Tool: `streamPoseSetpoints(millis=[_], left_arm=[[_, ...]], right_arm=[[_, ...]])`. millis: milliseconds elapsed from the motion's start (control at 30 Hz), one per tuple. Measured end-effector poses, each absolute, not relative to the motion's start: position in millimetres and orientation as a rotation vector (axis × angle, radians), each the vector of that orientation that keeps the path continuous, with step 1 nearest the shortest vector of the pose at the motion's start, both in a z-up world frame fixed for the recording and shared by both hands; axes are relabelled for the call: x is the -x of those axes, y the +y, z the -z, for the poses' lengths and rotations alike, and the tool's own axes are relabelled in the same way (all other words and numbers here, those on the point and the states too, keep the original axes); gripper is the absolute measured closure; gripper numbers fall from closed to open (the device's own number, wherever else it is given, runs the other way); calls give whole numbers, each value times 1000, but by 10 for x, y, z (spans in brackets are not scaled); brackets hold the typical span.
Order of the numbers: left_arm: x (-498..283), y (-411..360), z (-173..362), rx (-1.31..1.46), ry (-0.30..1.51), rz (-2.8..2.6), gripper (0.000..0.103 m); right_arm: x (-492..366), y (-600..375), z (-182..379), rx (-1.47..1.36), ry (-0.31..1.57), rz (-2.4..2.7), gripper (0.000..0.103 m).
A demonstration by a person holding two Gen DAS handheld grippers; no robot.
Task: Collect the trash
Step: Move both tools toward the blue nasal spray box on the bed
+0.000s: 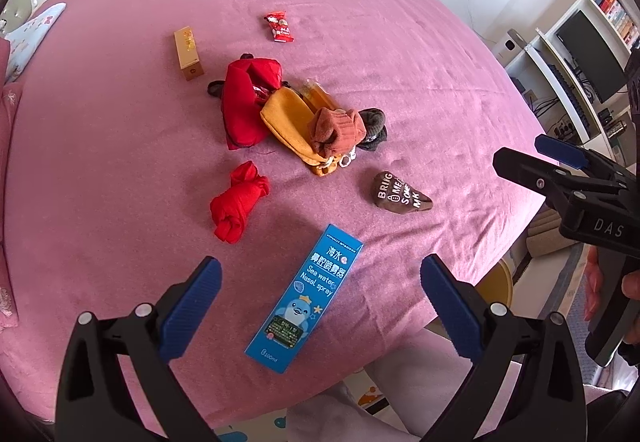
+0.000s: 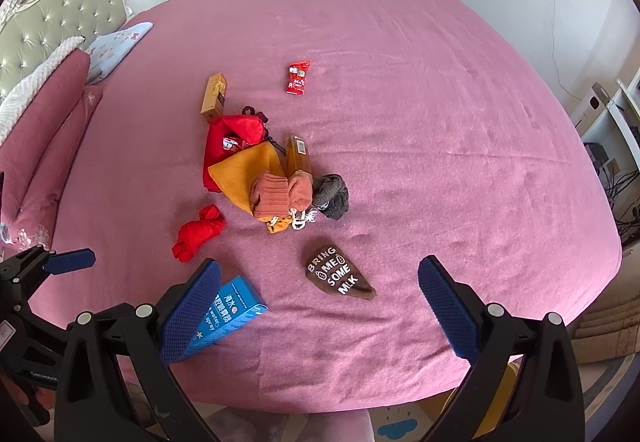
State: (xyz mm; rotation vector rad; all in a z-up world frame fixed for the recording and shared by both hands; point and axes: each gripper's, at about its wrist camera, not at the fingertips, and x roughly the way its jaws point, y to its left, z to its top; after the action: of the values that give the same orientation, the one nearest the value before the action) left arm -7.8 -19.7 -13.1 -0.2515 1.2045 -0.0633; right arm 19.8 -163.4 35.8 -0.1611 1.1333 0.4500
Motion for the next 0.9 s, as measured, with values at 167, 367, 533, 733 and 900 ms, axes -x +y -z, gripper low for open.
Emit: streamPoseSetpoints(millis=[167, 367, 533, 733, 900], left_arm=[[40, -221, 124, 250, 1205, 74, 4], [26, -235, 99, 247, 1199, 74, 4], [21, -238, 97, 248, 1199, 75, 4], [3, -230, 108, 249, 1204, 70, 4], [-13, -229, 126, 252, 1207, 71, 4]], right_arm=[[-232, -1664, -365, 154, 1134, -450, 8], [-265, -1666, -375, 145, 1136, -459, 8], [-273, -1649, -365, 153, 1140, -465, 8], [-276, -1630, -342, 169, 1144, -471, 8], [-301, -1635, -333, 171, 1152, -473, 8]])
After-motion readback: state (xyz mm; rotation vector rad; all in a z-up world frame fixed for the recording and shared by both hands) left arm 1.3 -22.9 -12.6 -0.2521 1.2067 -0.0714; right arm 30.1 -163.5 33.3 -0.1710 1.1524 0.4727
